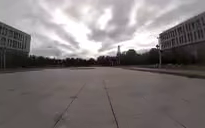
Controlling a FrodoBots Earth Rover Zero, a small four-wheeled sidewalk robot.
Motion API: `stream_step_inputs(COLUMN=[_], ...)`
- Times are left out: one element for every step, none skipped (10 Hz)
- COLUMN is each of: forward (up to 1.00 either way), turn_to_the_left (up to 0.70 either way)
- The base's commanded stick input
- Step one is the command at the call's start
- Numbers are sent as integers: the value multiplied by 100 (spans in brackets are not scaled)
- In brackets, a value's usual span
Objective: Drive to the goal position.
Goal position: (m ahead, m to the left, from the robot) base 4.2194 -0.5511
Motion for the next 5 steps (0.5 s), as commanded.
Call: stream_step_inputs(forward=[70, 70, 70, 70, 70], turn_to_the_left=[0, 0, 0, 0, 0])
